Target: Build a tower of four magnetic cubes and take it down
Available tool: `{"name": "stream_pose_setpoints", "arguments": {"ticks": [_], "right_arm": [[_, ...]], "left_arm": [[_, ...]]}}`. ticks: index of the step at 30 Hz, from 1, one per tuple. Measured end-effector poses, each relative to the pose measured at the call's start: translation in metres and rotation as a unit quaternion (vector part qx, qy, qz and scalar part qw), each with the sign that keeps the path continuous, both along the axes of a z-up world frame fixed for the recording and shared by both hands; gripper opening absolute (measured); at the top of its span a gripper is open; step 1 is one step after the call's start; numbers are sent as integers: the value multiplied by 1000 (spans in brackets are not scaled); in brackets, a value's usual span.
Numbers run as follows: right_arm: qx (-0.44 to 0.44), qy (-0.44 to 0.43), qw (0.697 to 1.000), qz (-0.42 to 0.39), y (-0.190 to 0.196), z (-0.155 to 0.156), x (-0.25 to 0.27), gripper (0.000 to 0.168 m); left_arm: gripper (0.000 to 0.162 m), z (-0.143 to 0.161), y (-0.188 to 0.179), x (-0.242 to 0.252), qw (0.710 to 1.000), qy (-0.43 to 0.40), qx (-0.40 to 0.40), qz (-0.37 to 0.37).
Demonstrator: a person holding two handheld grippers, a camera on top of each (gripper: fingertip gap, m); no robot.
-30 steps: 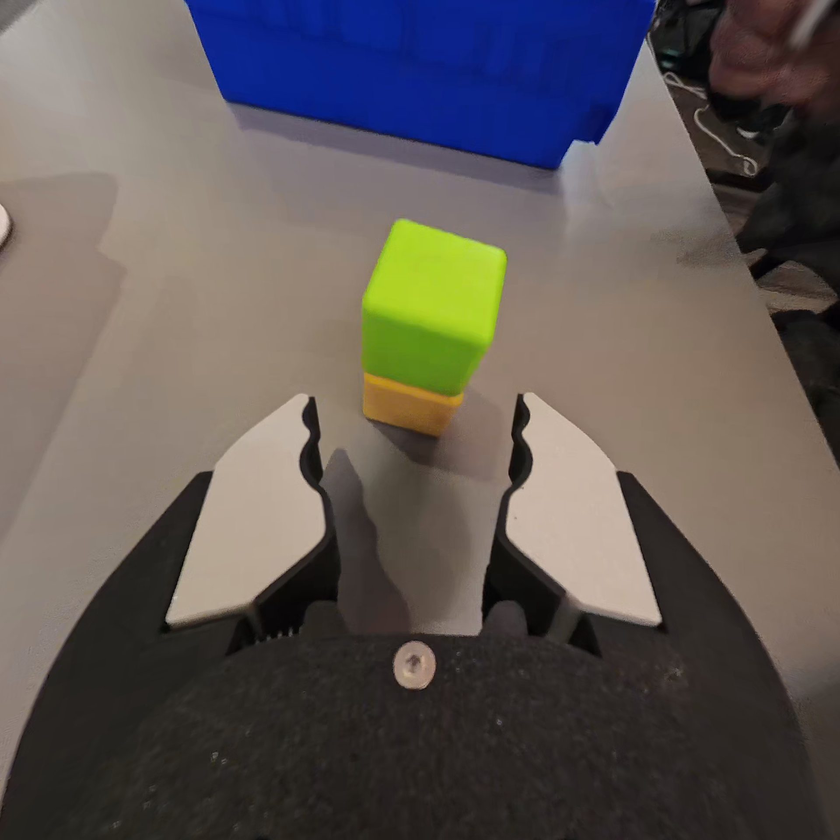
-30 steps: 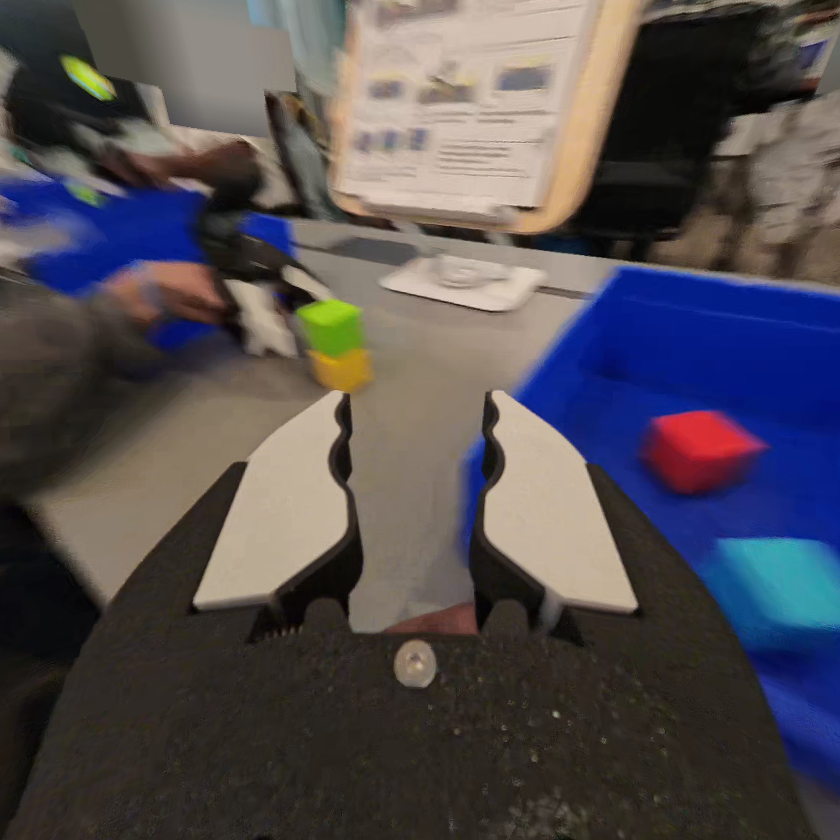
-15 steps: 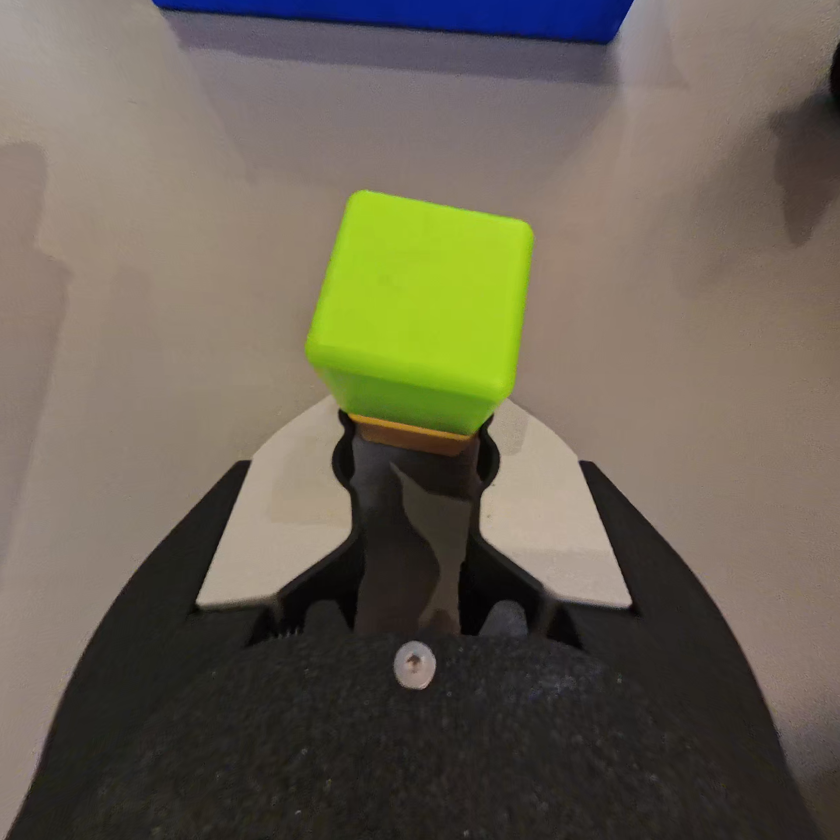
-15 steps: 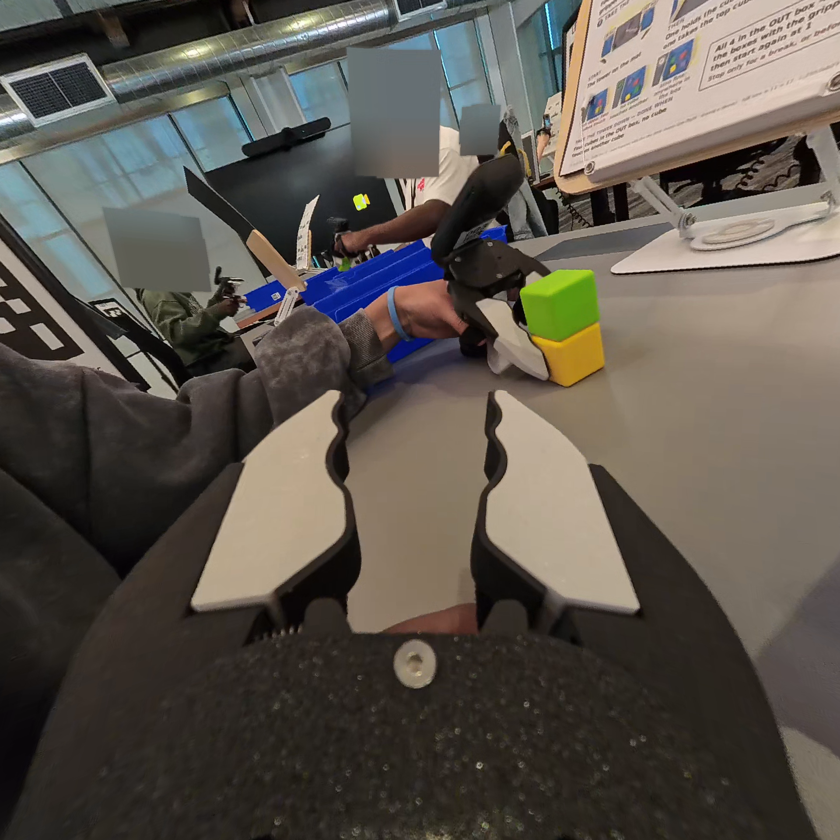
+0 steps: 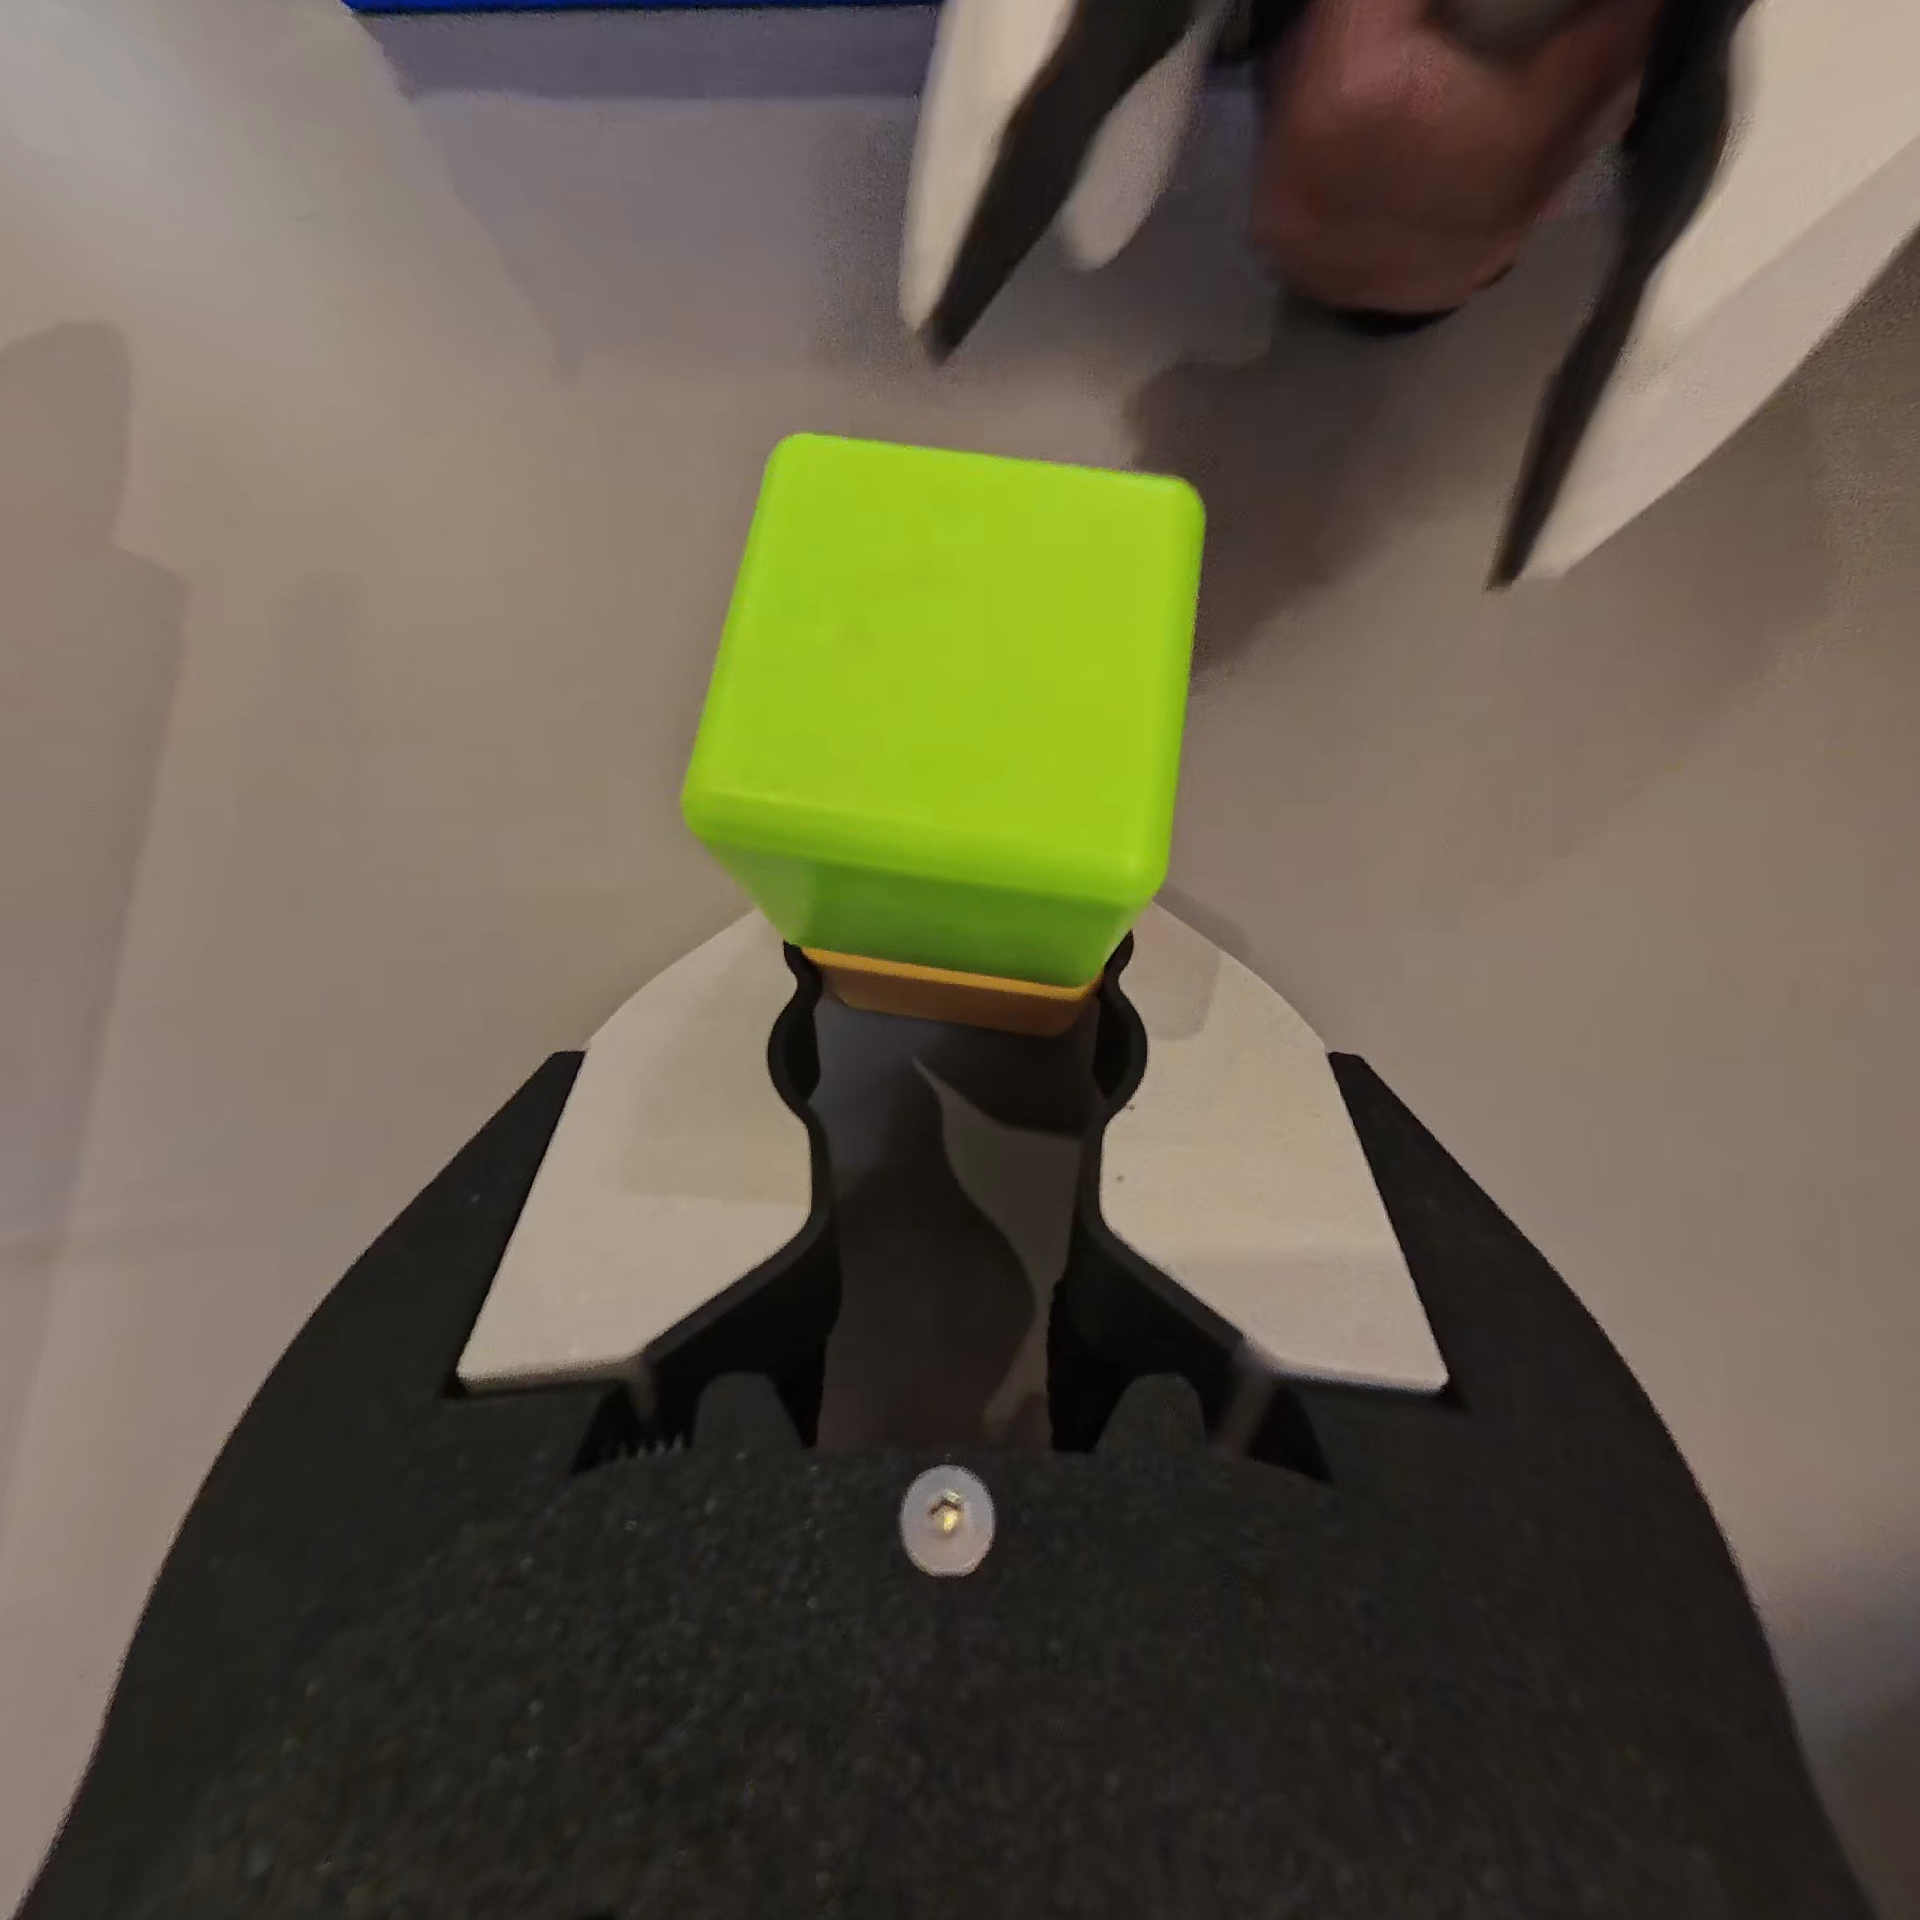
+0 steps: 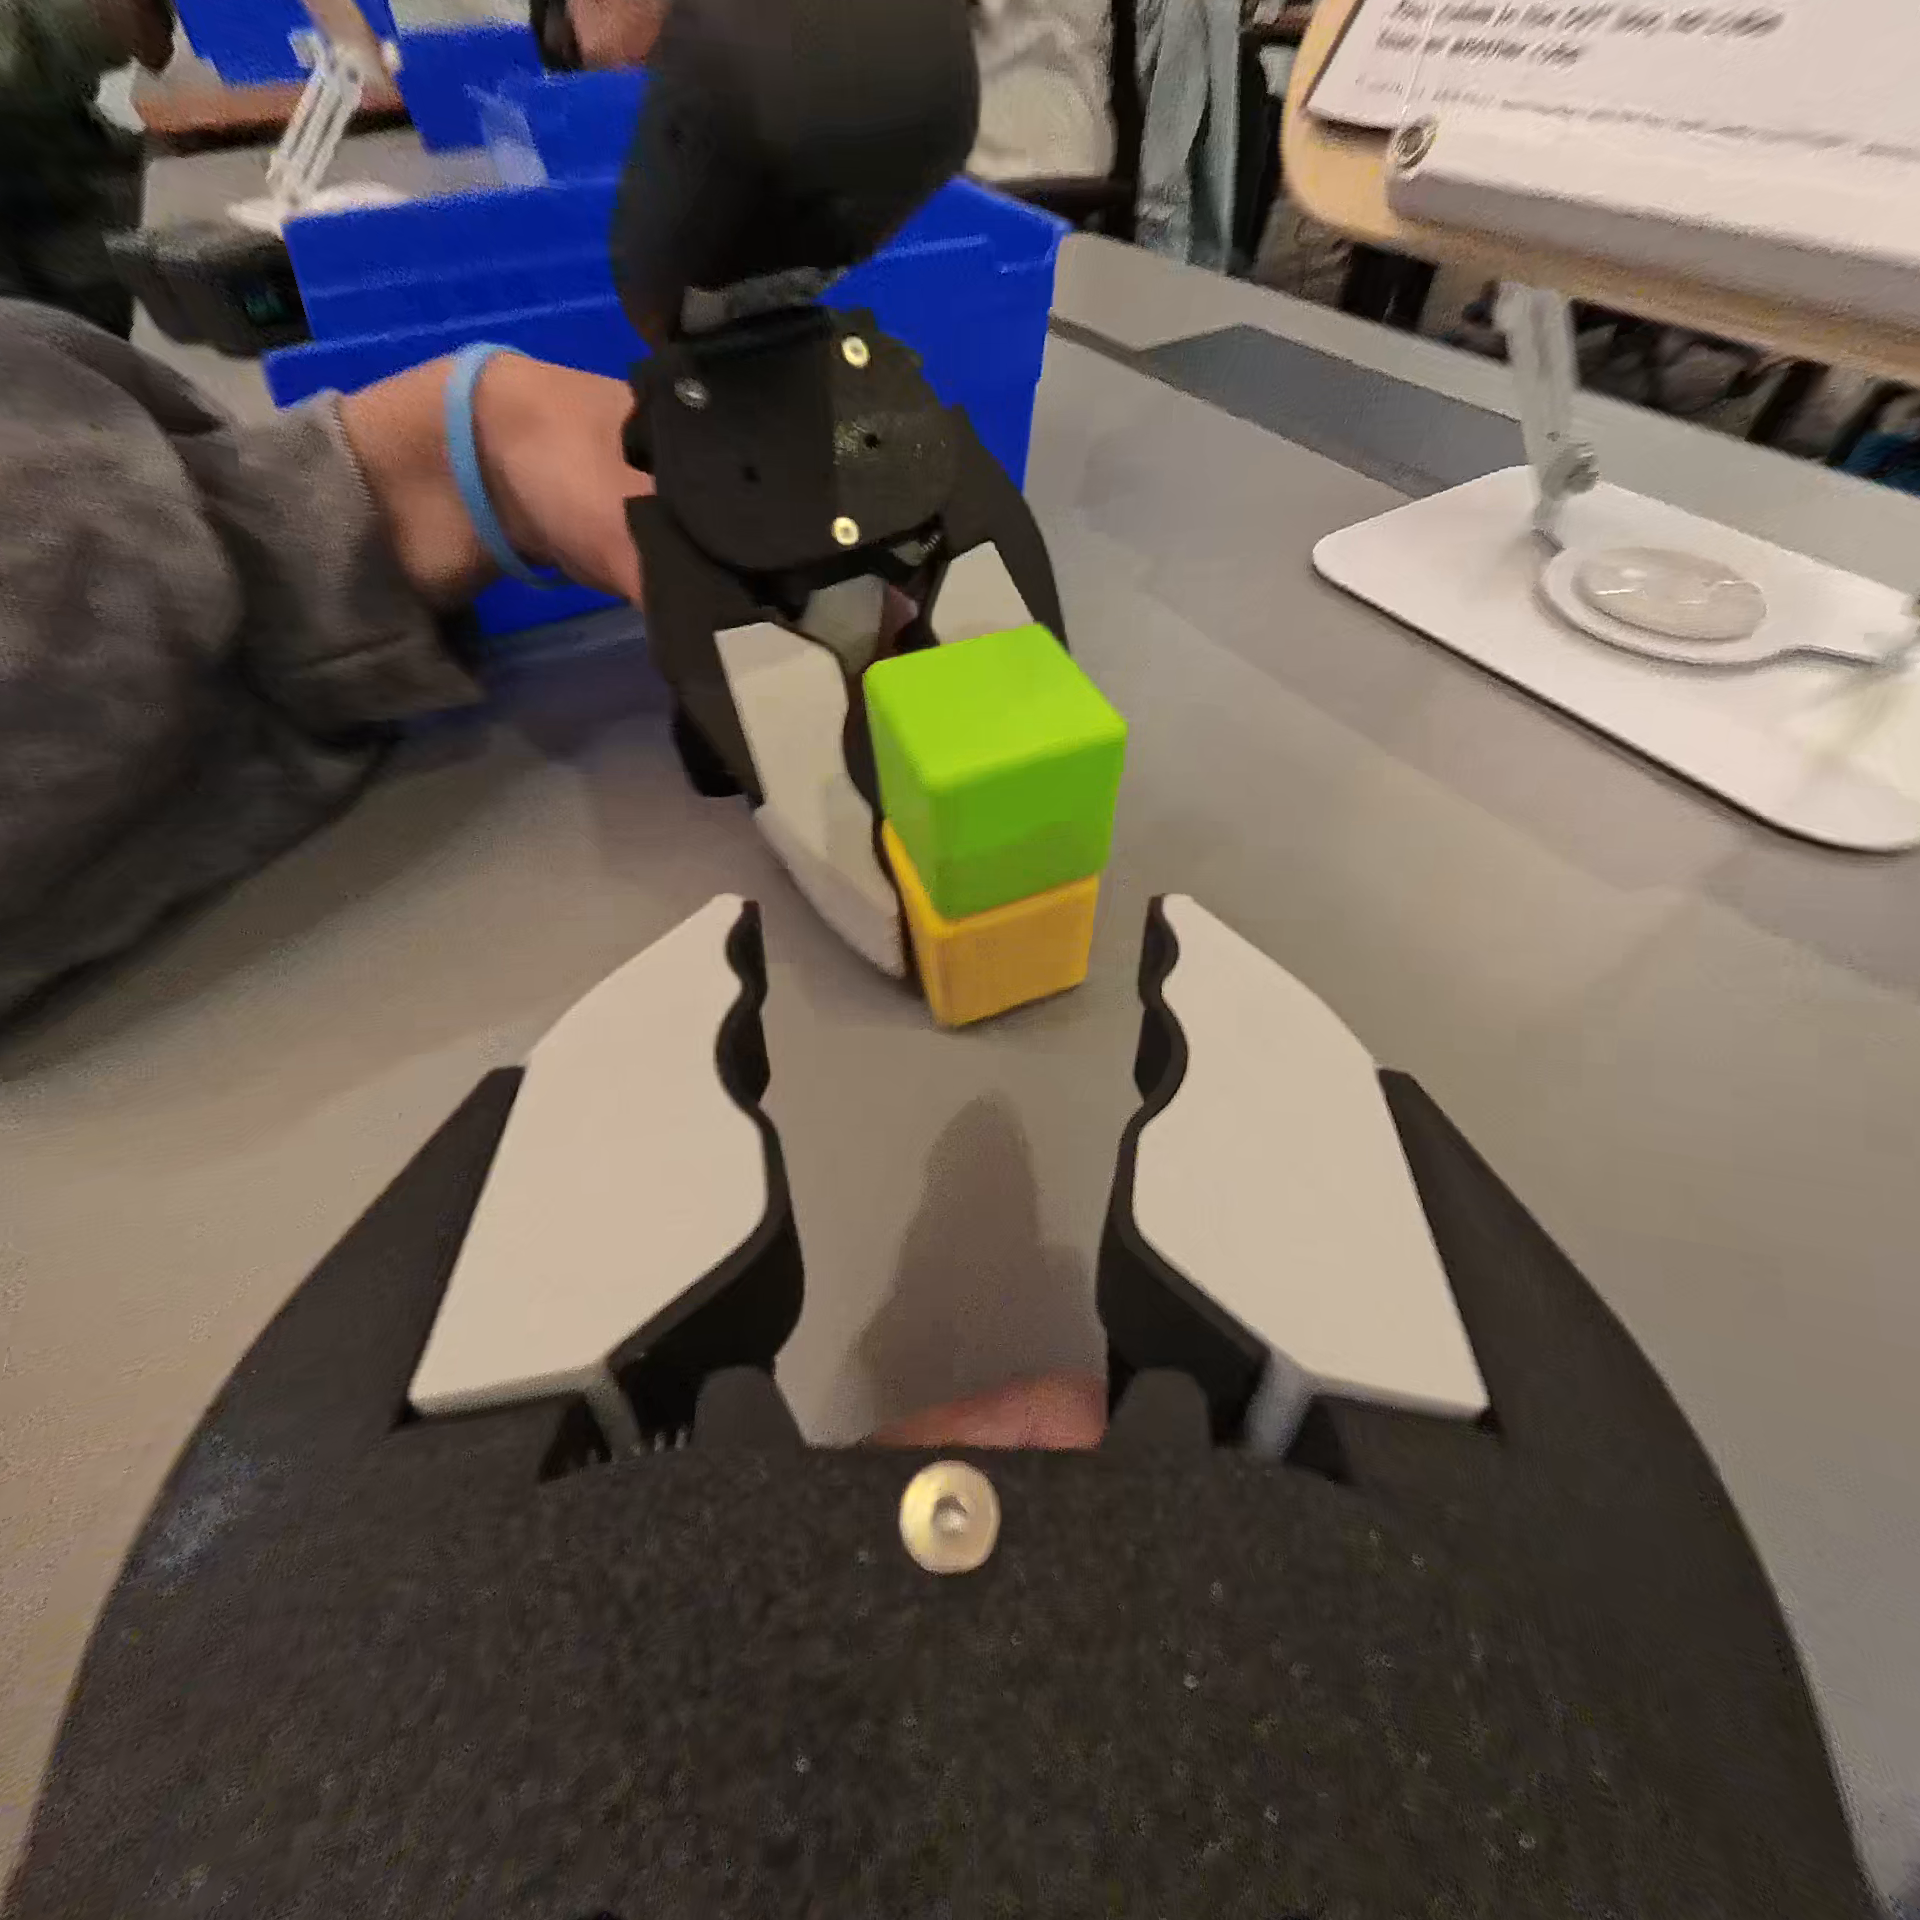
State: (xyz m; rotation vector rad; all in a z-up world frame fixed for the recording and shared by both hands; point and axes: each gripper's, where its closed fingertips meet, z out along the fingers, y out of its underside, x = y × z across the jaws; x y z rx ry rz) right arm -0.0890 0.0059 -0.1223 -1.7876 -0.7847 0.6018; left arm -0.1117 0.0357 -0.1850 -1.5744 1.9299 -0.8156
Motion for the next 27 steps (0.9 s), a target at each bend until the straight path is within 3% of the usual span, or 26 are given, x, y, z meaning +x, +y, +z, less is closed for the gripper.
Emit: {"name": "stream_pose_setpoints", "arguments": {"ticks": [3, 7, 15, 18, 23, 25, 27], "right_arm": [[-29, -30, 998, 52, 21, -12, -21, 73], [-13, -20, 997, 71, 35, -7, -30, 50], [-9, 18, 997, 77, 33, 3, -31, 50], [6, 117, 990, 76, 29, 38, -23, 50], [75, 187, 979, 40, 7, 95, 0, 50], [106, 191, 976, 1, -1, 129, 17, 50], [135, 142, 980, -45, -10, 168, 43, 50]], "left_arm": [[50, 0, 0, 0, 1000, 0, 0, 0], [50, 0, -1, 0, 1000, 1, -4, -4], [50, 1, -4, 0, 1000, -2, -8, -10], [50, 0, -4, 1, 1000, 2, -4, -8], [50, 0, -4, 1, 1000, 2, -4, -8], [50, 0, -4, 1, 1000, 2, -4, -8], [50, 0, -4, 1, 1000, 1, -3, -8]]}}
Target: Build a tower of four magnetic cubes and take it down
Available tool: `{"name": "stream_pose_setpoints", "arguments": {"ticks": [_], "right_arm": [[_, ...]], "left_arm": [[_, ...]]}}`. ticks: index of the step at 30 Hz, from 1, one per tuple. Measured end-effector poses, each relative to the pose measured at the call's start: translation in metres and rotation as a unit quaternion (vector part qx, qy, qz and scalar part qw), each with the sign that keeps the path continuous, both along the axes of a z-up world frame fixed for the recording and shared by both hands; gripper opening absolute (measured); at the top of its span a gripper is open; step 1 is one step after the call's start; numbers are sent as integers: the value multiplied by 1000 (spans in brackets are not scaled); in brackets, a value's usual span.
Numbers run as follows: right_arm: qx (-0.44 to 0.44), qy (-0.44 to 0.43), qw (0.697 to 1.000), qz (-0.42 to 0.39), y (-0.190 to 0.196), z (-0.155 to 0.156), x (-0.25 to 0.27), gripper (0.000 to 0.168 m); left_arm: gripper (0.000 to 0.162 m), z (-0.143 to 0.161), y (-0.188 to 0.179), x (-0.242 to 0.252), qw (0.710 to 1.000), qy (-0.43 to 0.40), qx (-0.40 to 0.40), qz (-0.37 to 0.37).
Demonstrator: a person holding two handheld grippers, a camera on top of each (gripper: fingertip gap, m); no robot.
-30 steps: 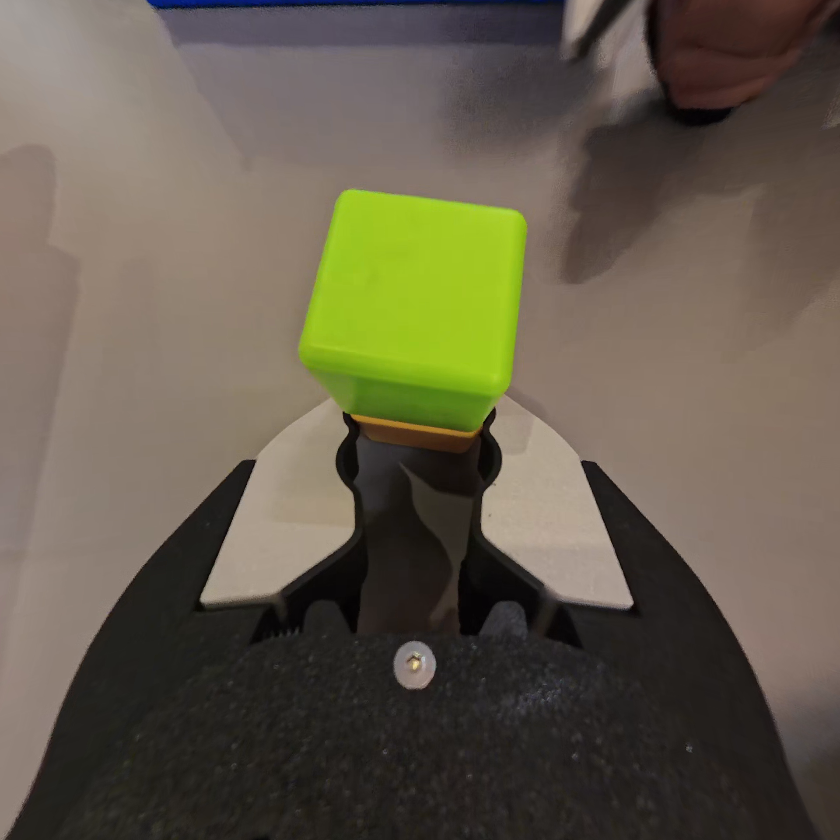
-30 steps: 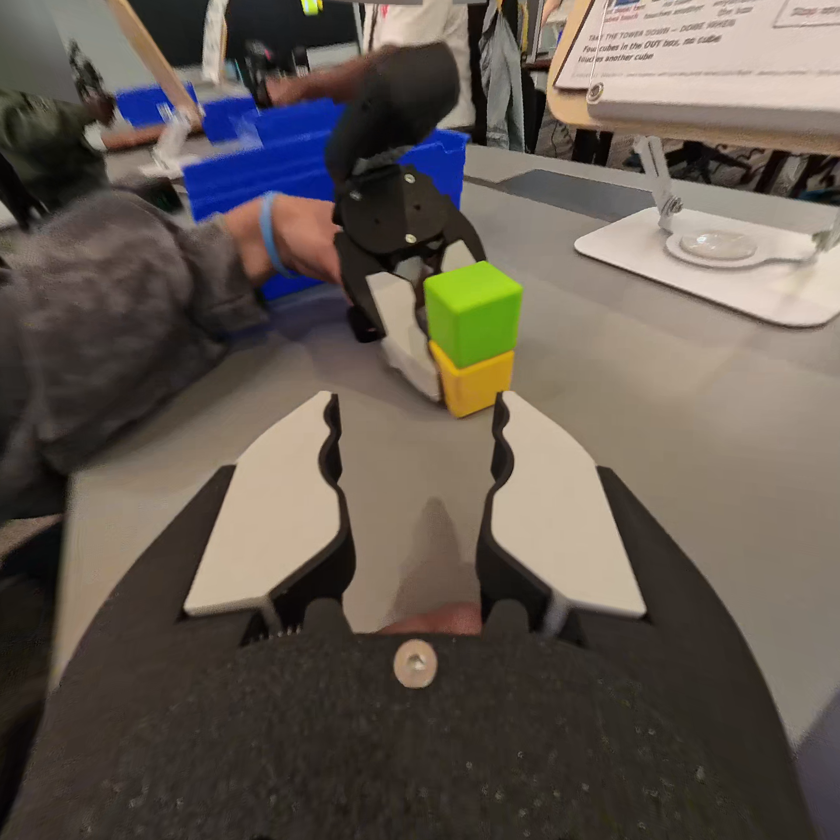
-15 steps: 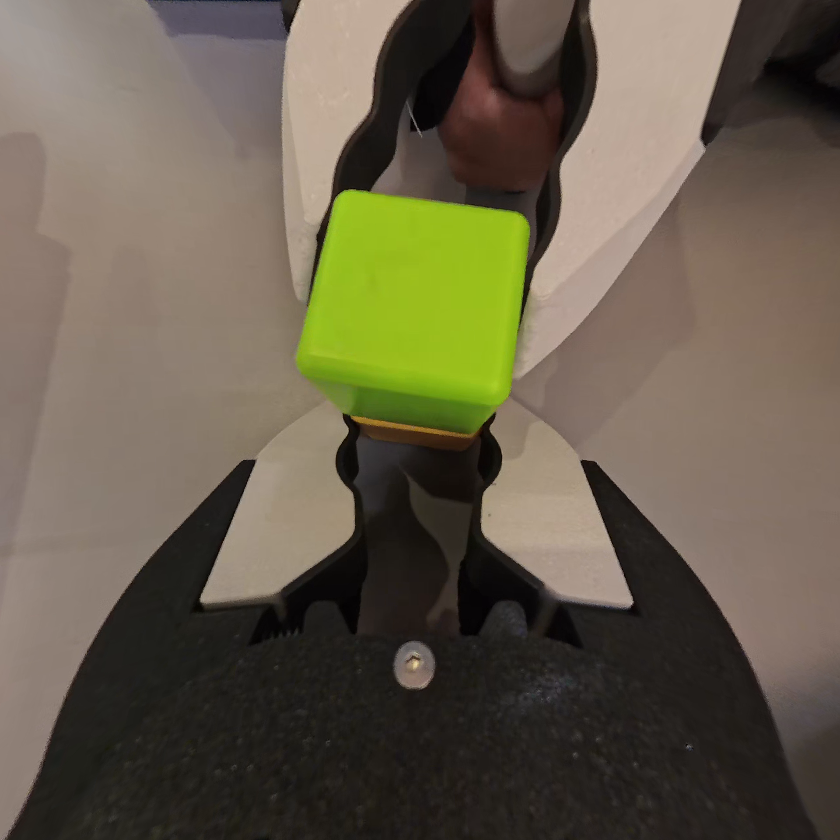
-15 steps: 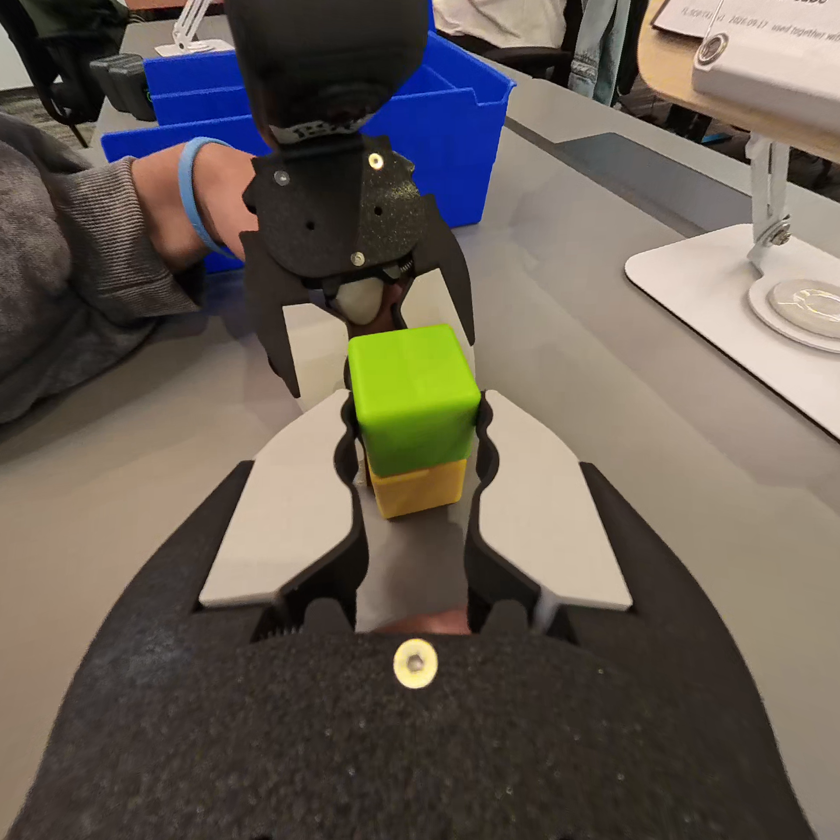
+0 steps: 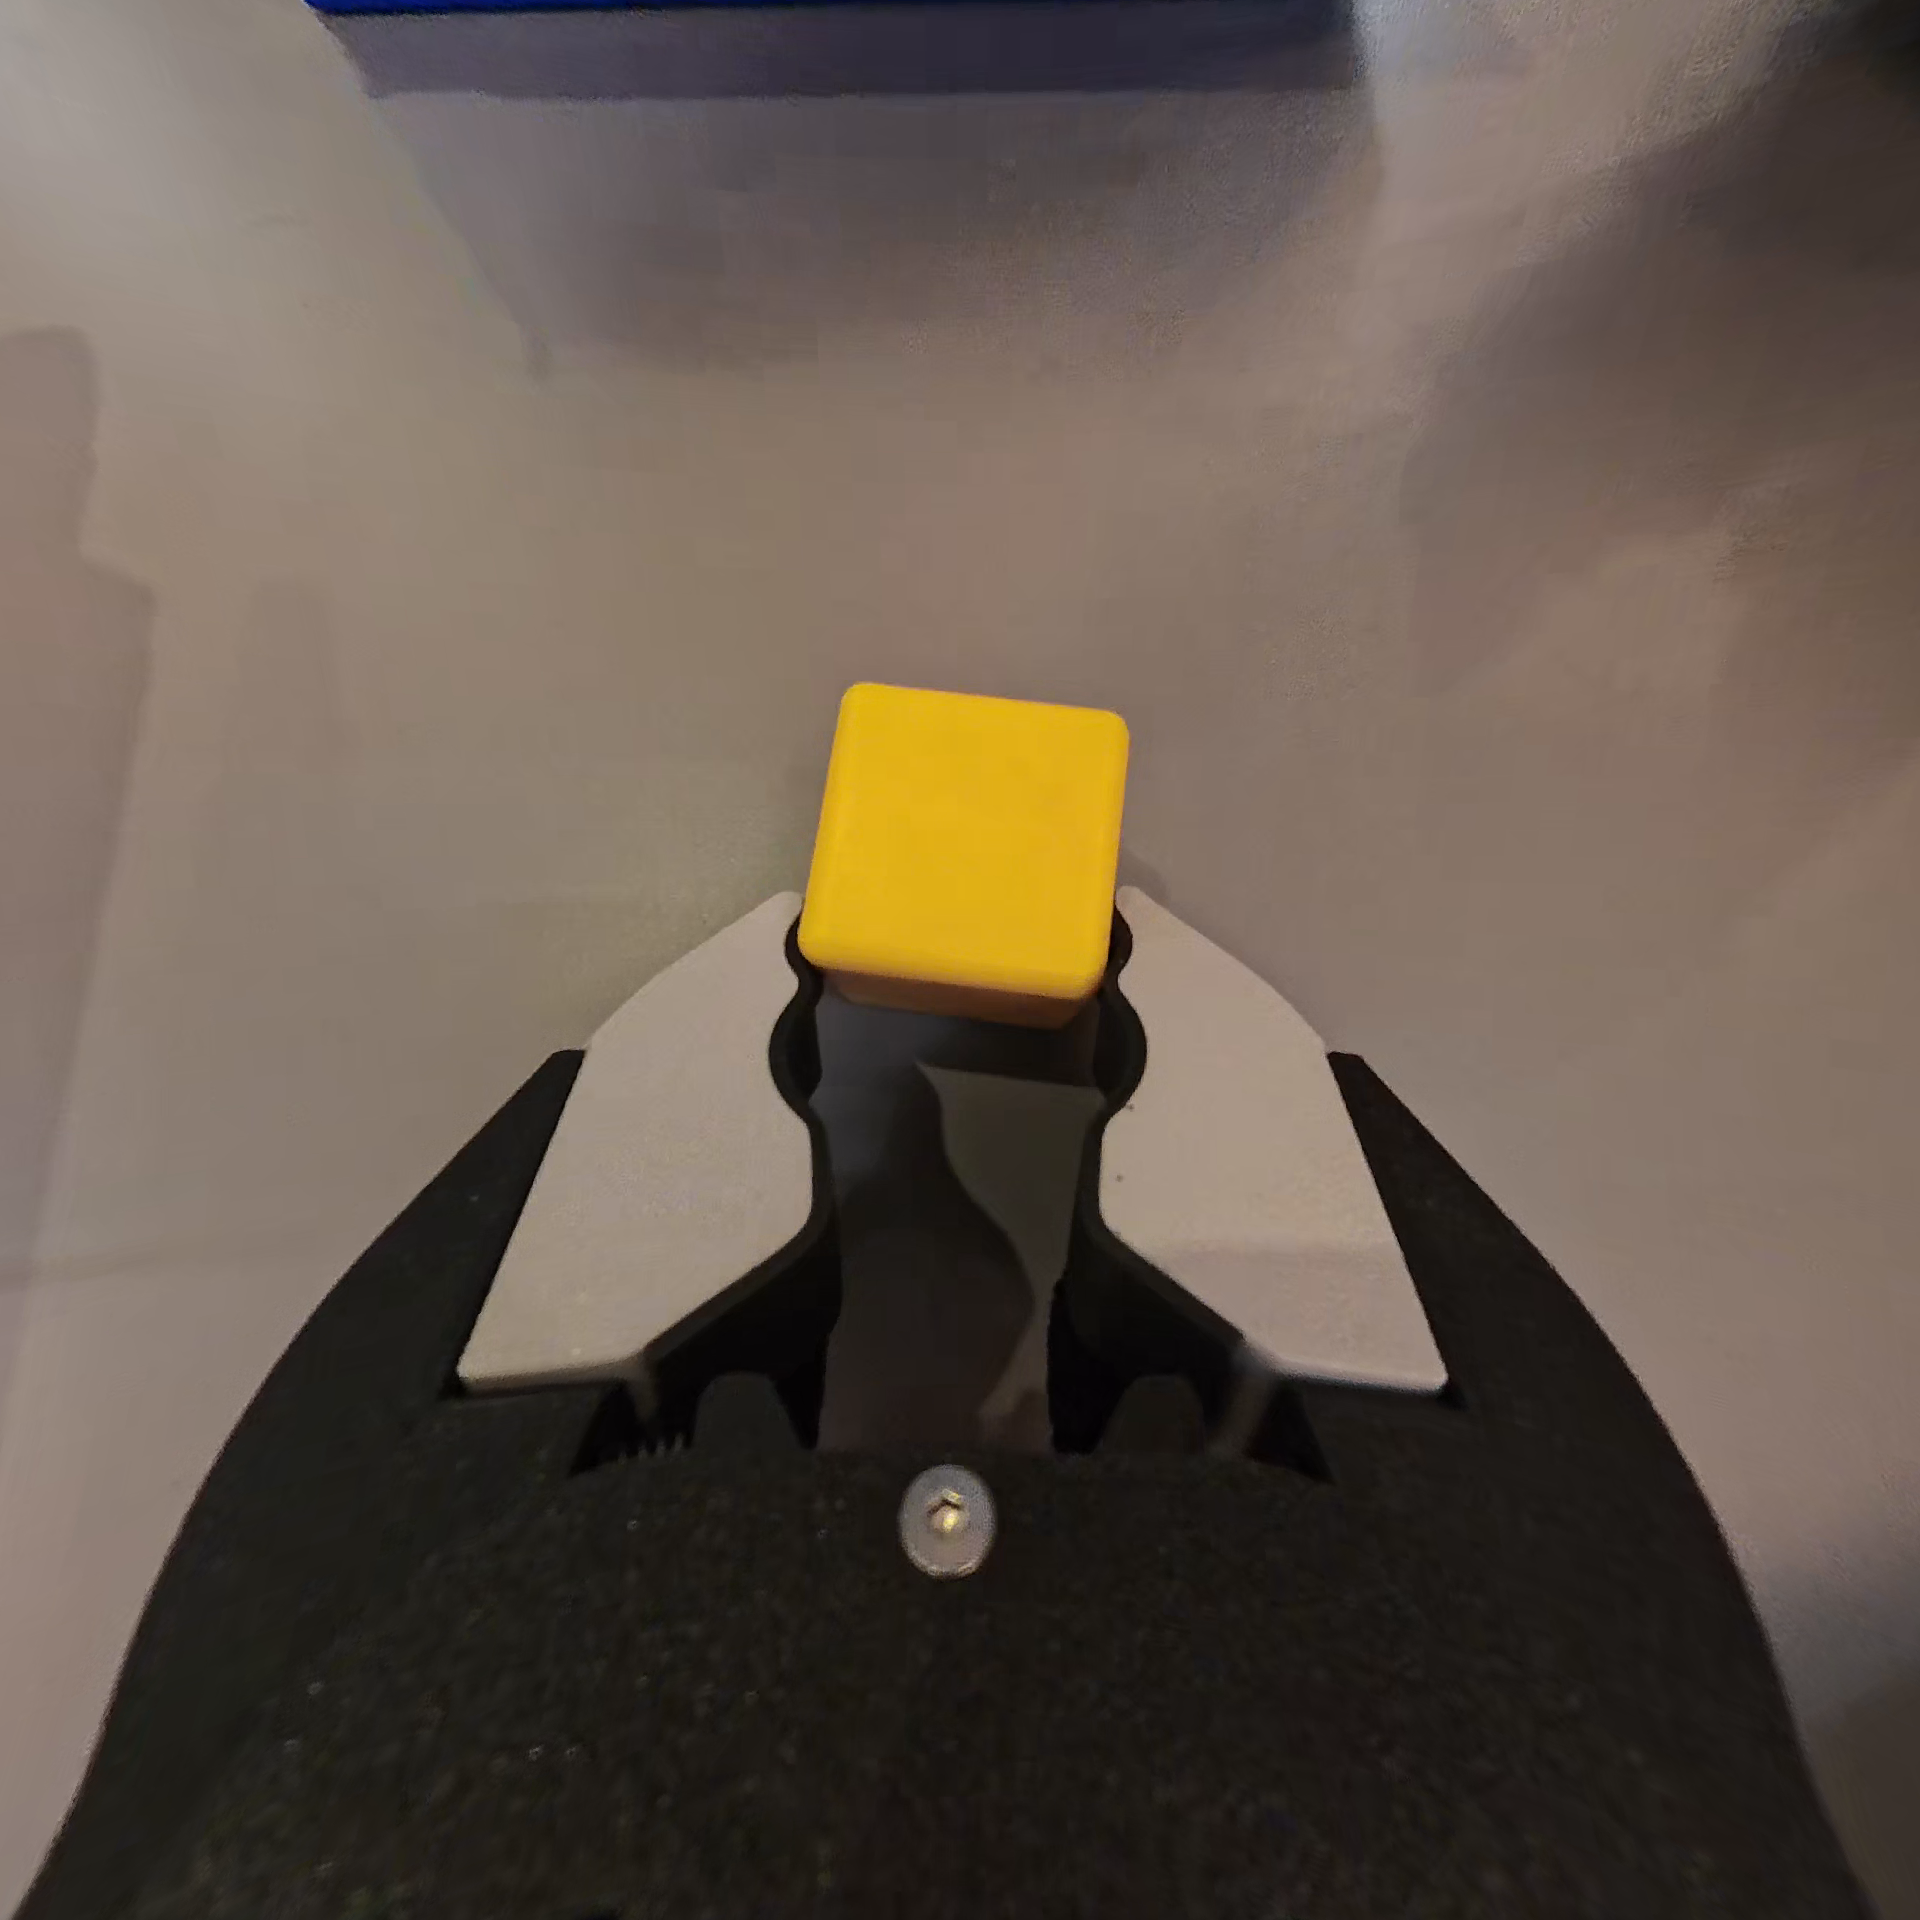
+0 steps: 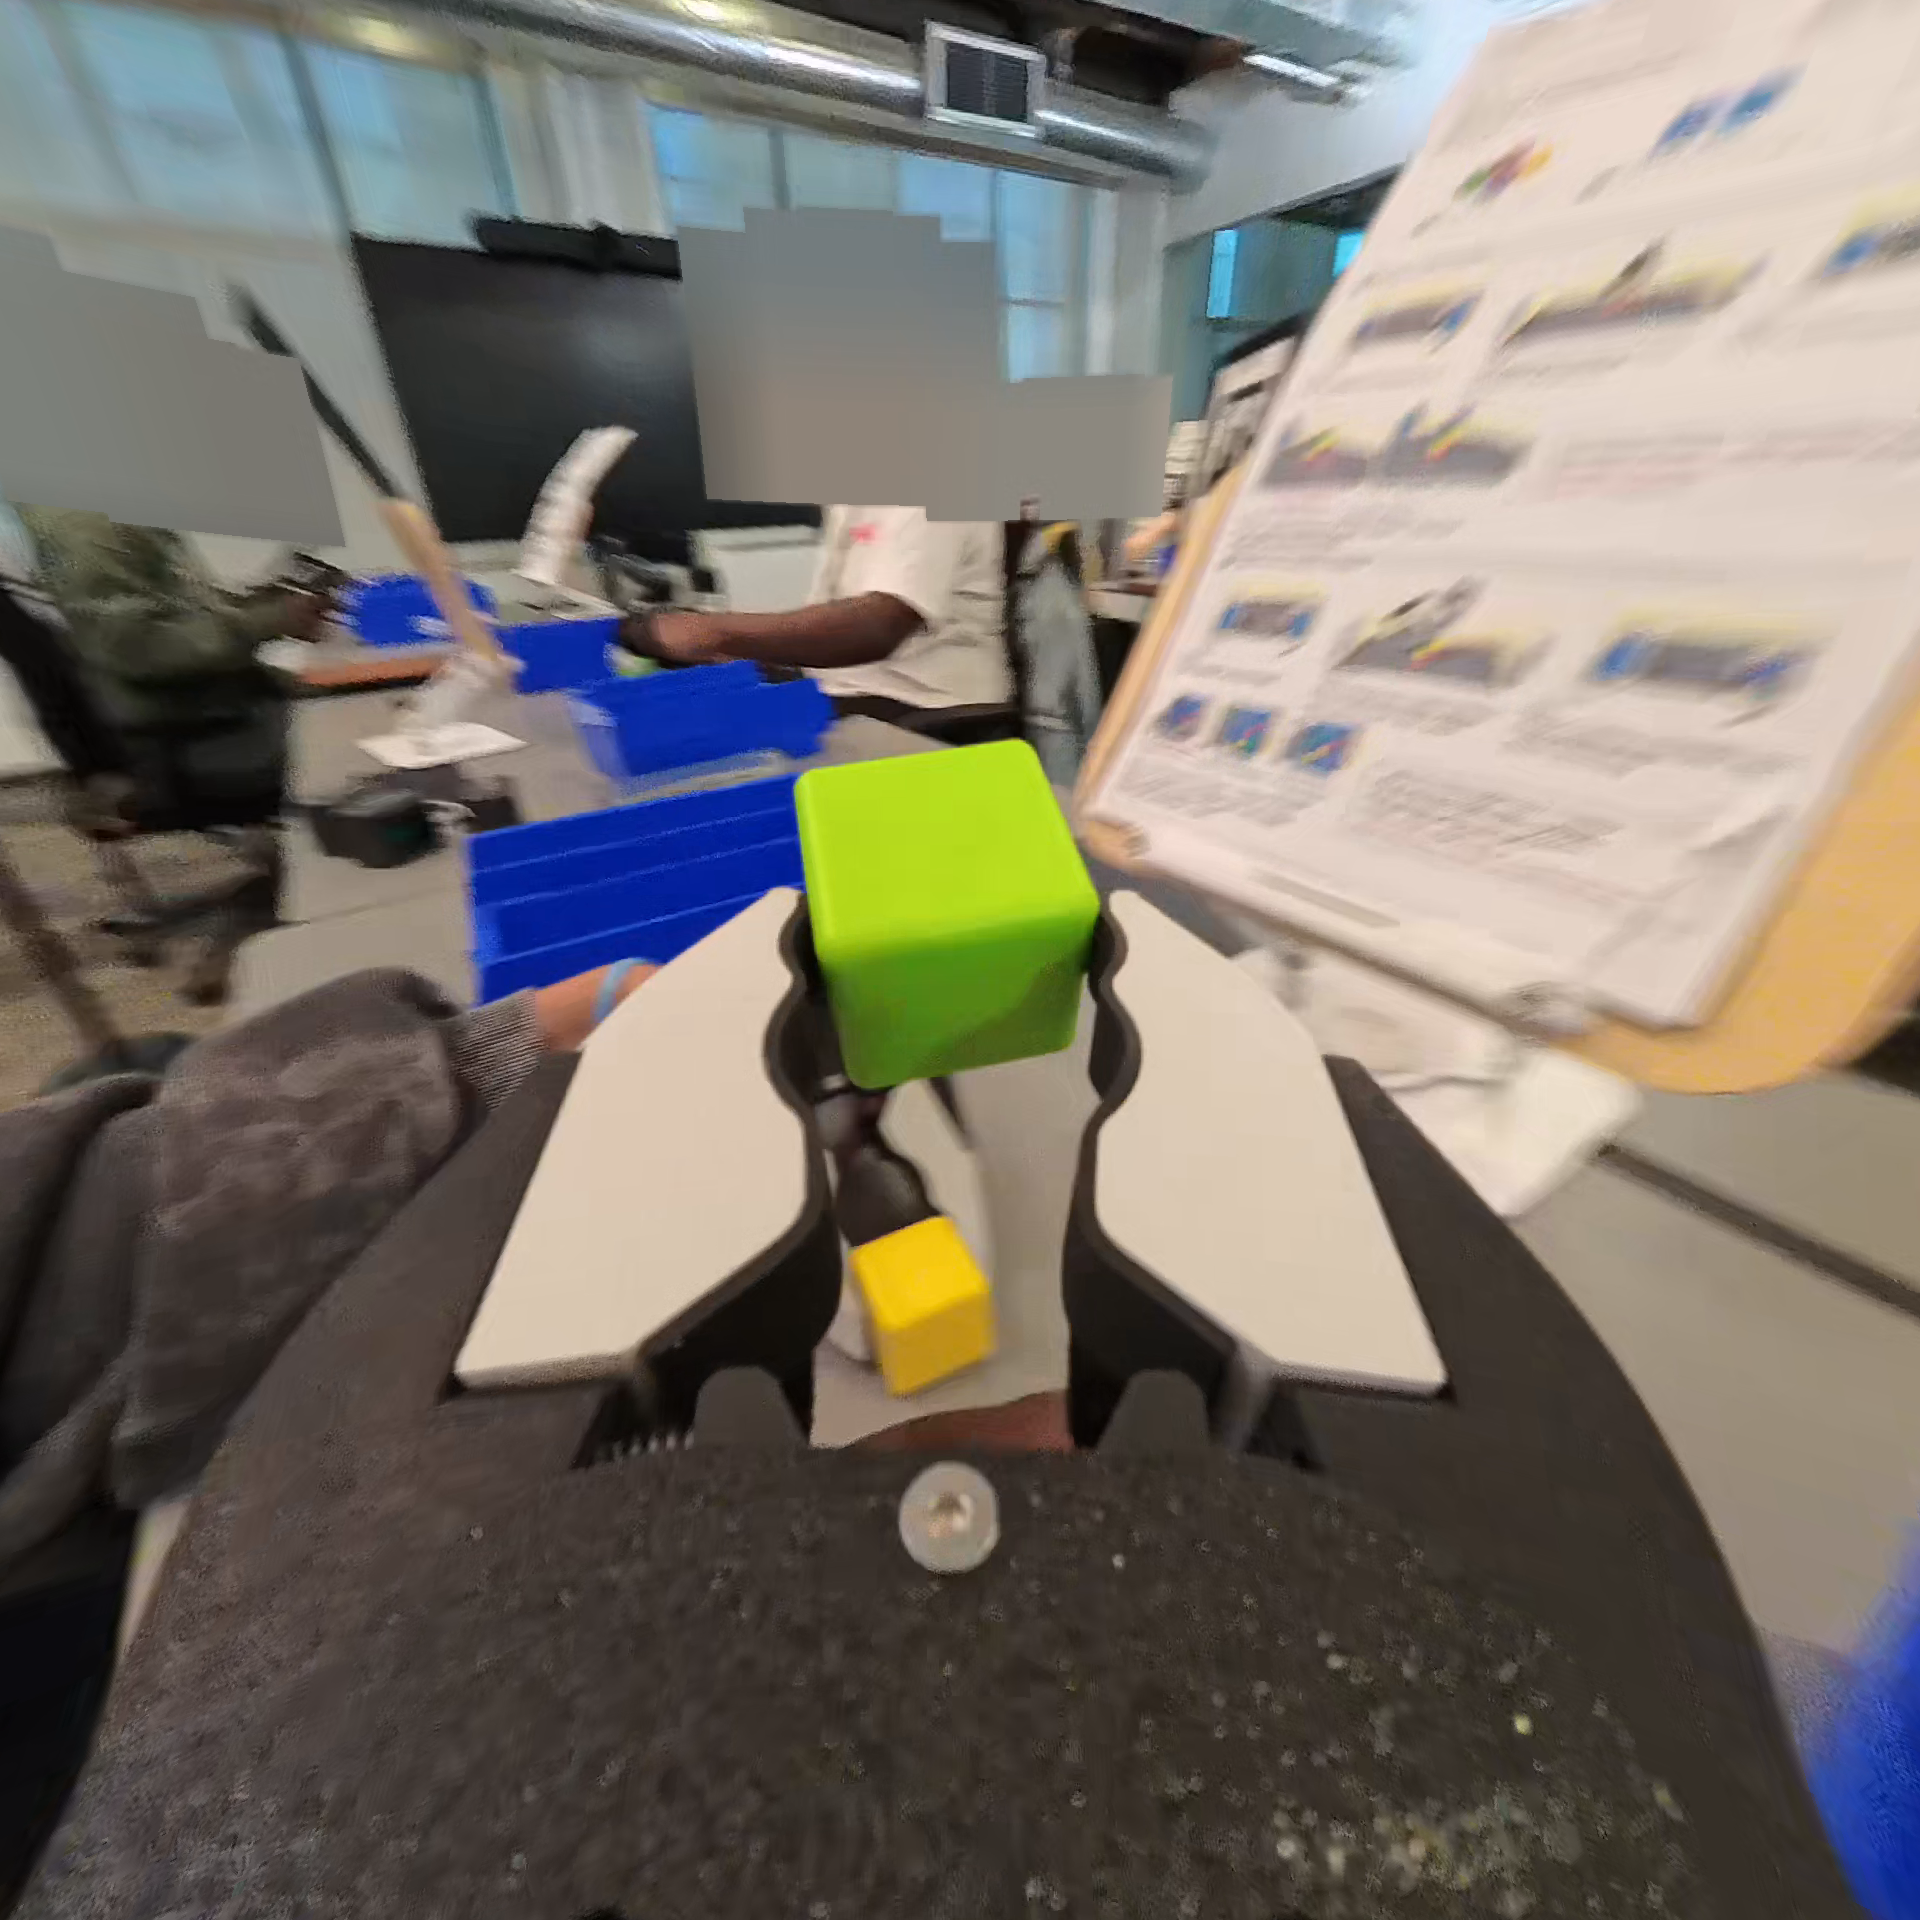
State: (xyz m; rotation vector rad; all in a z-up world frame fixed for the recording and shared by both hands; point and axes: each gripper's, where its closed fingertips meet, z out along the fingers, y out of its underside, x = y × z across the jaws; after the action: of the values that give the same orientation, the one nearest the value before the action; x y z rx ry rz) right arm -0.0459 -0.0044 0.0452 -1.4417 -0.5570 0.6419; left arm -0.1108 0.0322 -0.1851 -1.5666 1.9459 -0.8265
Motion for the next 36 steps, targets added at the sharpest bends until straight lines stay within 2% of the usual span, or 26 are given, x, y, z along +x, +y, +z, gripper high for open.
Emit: {"name": "stream_pose_setpoints", "arguments": {"ticks": [3, 5, 6, 9, 12, 17, 22, 27, 33, 36], "right_arm": [[20, -46, 994, -102, -10, 55, 62, 50], [3, -95, 978, -186, -3, 69, 115, 50], [-19, -120, 968, -218, 5, 66, 140, 50], [-134, -189, 930, -284, 40, 22, 208, 50], [-280, -229, 889, -280, 71, -53, 242, 50], [-409, -233, 846, -249, 104, -142, 248, 51], [-492, -232, 812, -212, 116, -187, 235, 51], [-528, -257, 784, -203, 119, -210, 232, 51], [-509, -234, 803, -204, 120, -208, 228, 52], [-468, -209, 829, -226, 115, -184, 234, 58]], "left_arm": [[50, 0, 0, 0, 1000, 0, 3, 0], [50, 0, 0, 0, 1000, 0, 3, 0], [50, 0, 0, 0, 1000, 0, 3, 0], [50, 0, 0, 0, 1000, 0, 5, 0], [50, 0, 0, 0, 1000, 0, 5, 0], [50, 0, 0, 0, 1000, 0, 6, 1], [50, 0, 0, 0, 1000, 0, 6, 1], [50, 0, 0, 0, 1000, 0, 6, 0], [50, 0, 0, 0, 1000, 0, 7, 0], [50, 0, -1, 0, 1000, 0, 6, 1]]}}
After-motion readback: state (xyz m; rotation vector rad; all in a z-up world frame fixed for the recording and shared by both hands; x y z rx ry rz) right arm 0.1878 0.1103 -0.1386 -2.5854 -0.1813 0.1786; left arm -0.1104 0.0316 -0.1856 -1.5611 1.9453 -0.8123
